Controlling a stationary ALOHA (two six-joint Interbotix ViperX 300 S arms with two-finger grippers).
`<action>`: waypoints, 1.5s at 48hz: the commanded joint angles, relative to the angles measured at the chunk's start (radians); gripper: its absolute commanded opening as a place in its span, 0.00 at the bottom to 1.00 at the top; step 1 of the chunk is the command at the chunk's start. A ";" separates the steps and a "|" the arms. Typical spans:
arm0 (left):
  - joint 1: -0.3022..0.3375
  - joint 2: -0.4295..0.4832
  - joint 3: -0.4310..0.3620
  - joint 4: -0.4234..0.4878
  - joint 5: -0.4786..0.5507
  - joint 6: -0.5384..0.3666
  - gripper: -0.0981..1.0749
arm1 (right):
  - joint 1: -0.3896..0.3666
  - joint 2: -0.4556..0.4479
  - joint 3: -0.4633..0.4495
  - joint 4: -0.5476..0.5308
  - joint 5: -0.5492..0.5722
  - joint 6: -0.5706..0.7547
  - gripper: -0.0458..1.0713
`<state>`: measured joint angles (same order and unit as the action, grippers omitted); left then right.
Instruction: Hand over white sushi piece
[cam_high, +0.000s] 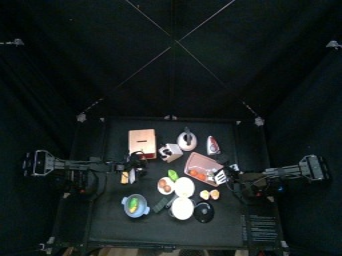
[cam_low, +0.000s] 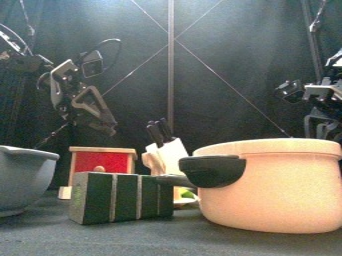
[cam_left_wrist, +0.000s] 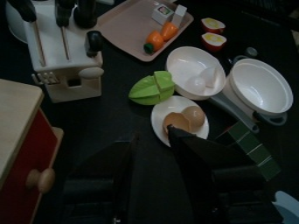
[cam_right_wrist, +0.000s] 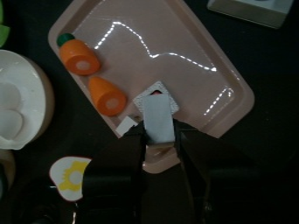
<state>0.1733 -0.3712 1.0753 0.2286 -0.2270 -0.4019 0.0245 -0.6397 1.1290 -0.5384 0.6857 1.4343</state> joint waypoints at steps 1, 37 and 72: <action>-0.005 -0.002 -0.029 -0.002 -0.037 -0.002 0.72 | -0.009 0.008 -0.029 -0.038 -0.112 0.005 0.49; -0.064 0.288 -0.198 -0.020 -0.474 -0.008 0.92 | -0.114 0.314 -0.247 -0.433 -0.723 -0.005 0.49; -0.058 0.439 -0.285 -0.015 -0.476 0.000 0.95 | -0.110 0.472 -0.399 -0.541 -0.756 -0.005 0.49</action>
<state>0.1150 0.0736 0.8069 0.2086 -0.6949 -0.4065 -0.0874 -0.1549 0.7547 -1.0784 -0.0644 1.4312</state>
